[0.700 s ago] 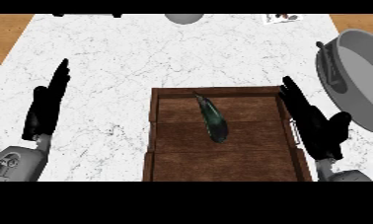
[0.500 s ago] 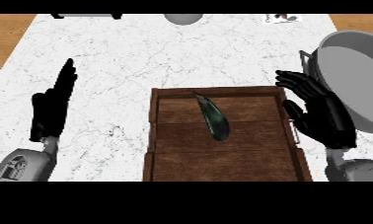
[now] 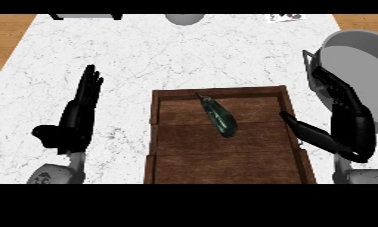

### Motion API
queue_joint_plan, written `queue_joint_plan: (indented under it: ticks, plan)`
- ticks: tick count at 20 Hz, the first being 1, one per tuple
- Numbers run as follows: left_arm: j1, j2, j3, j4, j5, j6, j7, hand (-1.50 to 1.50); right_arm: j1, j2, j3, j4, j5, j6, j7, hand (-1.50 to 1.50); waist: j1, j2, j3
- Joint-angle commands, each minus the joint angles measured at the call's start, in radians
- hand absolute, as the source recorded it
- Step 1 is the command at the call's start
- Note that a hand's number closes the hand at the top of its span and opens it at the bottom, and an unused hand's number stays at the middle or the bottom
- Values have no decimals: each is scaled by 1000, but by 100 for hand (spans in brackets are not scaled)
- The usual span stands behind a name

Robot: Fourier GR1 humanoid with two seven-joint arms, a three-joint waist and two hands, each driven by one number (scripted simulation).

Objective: Pick the eggplant from the tray and place it in the pot

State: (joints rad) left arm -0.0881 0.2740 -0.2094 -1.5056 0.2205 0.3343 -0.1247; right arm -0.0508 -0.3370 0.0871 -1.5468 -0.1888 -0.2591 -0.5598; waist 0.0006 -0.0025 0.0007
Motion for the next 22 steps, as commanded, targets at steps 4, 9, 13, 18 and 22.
queue_joint_plan:
  ticks: [4,9,13,18,22]
  plan:
    - [93,-39,-18,-95,-20,-1,-29,0,154,28,50,-190,55,48,-170,-150,-4,0,-1]
    - [106,-42,-25,-77,-36,-4,-46,0,214,-114,118,-257,240,15,72,-150,-5,-2,-3]
    - [76,-40,-20,-87,-23,-18,-28,0,144,-229,215,-261,396,78,317,-150,13,0,-5]
    - [55,-42,-25,-131,-37,1,26,0,40,-240,312,-298,521,163,629,-150,18,1,-3]
    - [78,-51,-3,-61,-31,-47,-40,0,-8,-107,420,-364,628,181,836,-150,2,1,-2]
